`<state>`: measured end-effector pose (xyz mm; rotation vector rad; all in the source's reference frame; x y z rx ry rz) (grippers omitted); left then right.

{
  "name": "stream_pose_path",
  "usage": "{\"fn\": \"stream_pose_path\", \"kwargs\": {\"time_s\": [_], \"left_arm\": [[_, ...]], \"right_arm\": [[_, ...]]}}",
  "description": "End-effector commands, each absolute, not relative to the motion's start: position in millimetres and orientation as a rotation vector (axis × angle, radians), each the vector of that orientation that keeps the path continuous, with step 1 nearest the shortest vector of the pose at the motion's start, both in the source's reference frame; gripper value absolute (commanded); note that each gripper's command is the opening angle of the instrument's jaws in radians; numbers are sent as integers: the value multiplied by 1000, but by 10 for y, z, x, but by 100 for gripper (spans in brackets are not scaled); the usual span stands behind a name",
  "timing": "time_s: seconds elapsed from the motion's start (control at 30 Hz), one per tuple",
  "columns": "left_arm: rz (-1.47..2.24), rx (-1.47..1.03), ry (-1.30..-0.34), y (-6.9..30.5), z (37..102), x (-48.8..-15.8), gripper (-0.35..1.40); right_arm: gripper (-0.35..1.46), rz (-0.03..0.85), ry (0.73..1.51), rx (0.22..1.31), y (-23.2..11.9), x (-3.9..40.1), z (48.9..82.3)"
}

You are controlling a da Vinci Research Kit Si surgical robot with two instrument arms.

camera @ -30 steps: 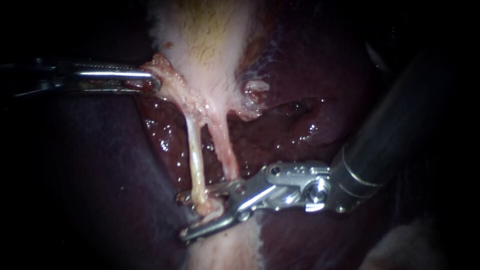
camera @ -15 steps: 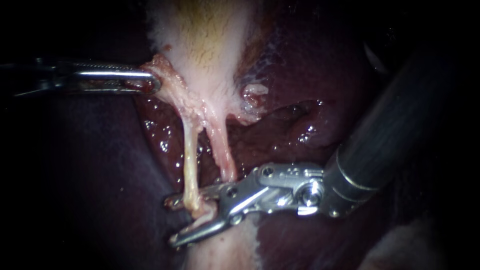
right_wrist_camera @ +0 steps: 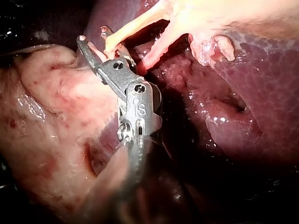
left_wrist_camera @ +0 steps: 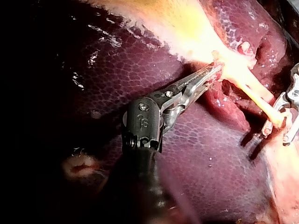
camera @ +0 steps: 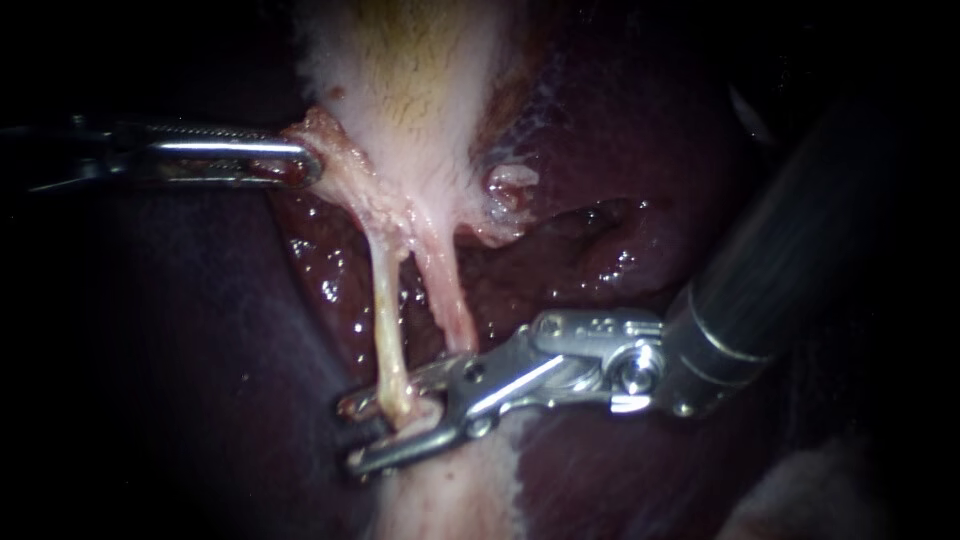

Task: Clipping first clip left tube

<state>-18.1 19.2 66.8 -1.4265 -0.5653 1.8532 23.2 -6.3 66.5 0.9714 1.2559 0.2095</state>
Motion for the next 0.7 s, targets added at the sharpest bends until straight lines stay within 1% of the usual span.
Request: {"fn": "stream_pose_path", "kwargs": {"time_s": [0.03, 0.1, 0.17, 0.2, 0.3, 0.37, 0.7], "left_arm": [[1853, -1427, -565, 192, 668, -181, -35], [1853, -1427, -565, 192, 668, -181, -35], [1853, -1427, -565, 192, 668, -181, -35], [1853, -1427, -565, 192, 668, -181, -35], [1853, -1427, -565, 192, 668, -181, -35], [1853, -1427, -565, 192, 668, -181, -35], [1853, -1427, -565, 192, 668, -181, -35]], "right_arm": [[1, 211, 1255, 974, -61, 231, 665], [-9, 213, 1255, 974, -59, 229, 666], [-29, 215, 1253, 971, -58, 228, 666], [-35, 219, 1250, 975, -59, 227, 666], [-35, 259, 1195, 1004, -59, 226, 666], [-35, 259, 1176, 1002, -59, 225, 666], [-35, 256, 1175, 1005, -59, 224, 666]]}}
